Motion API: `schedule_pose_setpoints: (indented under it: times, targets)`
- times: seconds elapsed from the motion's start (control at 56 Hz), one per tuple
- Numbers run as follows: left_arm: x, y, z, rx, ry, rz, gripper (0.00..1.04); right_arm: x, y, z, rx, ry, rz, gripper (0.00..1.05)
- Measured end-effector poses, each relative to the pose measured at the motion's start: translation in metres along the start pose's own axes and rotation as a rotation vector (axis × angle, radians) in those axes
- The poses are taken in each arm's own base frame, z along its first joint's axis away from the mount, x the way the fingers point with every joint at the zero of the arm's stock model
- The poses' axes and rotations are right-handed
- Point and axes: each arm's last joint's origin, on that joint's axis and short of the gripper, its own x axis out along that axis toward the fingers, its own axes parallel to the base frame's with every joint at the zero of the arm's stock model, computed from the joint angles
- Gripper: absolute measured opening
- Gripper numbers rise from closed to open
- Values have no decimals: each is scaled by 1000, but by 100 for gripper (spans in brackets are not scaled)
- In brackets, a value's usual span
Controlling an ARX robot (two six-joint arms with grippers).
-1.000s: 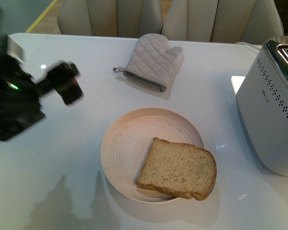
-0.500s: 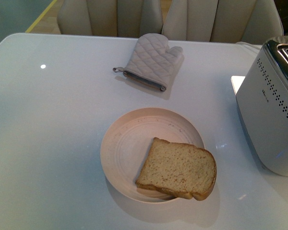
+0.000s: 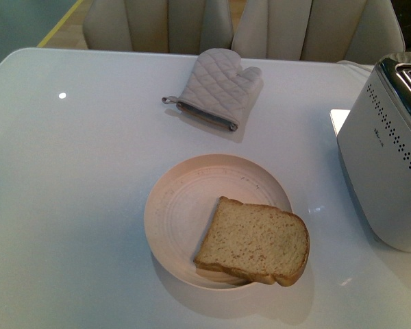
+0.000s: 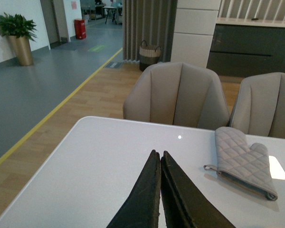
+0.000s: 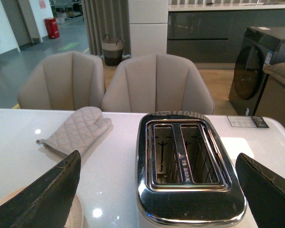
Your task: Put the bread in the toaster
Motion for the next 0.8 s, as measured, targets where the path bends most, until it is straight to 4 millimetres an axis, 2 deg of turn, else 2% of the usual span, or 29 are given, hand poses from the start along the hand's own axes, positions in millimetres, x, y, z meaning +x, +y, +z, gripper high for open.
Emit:
schedule_pose_setpoints:
  times: [0.089,0.375,0.804]
  targets:
    - [-10,0,-7,1,27,0,3,0,0,0,0,0,0,96]
    - [-29,0,-5,3,18,0,3,0,0,0,0,0,0,96]
    - [-46,0,1,4,-2,0,3,0,0,0,0,0,0,96]
